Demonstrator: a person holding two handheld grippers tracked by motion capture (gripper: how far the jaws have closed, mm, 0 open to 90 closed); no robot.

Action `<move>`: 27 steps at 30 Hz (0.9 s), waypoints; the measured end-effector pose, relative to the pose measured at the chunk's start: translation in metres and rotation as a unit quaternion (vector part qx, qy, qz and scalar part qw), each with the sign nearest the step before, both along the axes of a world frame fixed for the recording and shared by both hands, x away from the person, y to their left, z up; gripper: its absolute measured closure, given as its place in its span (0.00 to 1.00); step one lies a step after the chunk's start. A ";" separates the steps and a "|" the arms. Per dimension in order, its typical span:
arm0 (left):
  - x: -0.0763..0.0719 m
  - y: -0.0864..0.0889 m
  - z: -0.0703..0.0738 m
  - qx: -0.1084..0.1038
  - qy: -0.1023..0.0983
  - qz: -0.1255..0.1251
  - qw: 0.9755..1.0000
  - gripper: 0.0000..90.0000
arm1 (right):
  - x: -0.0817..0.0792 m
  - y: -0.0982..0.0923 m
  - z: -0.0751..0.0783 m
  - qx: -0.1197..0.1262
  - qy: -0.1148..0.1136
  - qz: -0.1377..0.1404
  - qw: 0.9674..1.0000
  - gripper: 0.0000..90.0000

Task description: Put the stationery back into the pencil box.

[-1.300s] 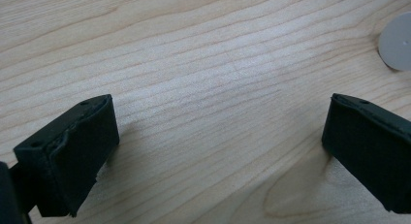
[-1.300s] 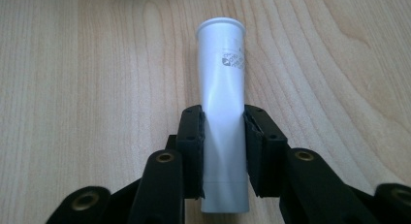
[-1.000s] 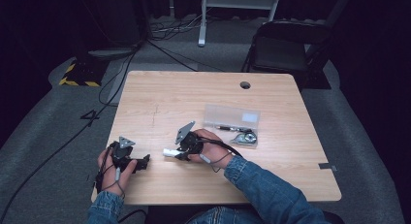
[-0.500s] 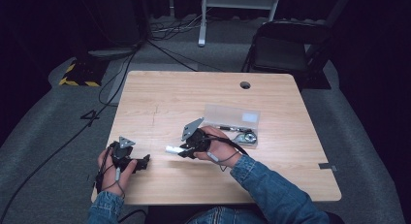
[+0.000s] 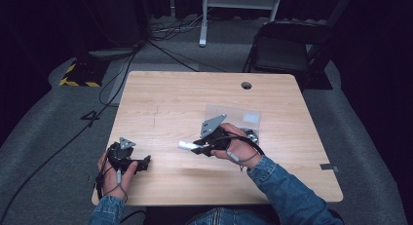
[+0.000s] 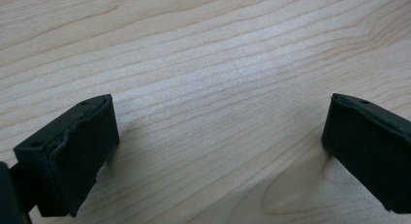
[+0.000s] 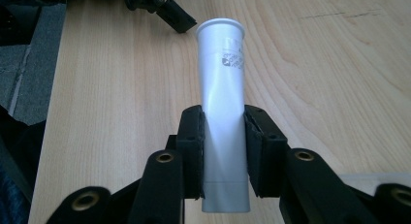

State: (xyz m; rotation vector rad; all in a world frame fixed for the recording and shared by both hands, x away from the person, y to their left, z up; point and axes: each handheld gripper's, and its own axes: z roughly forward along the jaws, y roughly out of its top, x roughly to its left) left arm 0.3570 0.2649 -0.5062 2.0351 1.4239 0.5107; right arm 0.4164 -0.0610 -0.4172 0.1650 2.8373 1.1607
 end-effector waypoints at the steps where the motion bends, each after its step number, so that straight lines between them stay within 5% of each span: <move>1: 0.000 0.000 0.000 0.000 0.000 0.000 1.000 0.00 | 0.000 -0.003 0.002 0.002 -0.001 -0.001 1.000 0.79; 10: 0.002 0.003 0.000 -0.003 -0.002 -0.015 1.000 0.00 | 0.006 -0.027 0.013 0.017 -0.001 -0.012 1.000 0.79; 15: 0.003 0.006 0.000 -0.001 -0.002 0.011 1.000 0.01 | 0.012 -0.038 0.021 0.022 -0.004 -0.024 0.999 0.79; 27: -0.001 0.023 0.000 -0.002 0.000 0.015 1.000 0.01 | 0.028 -0.067 0.023 0.022 -0.008 -0.055 0.998 0.79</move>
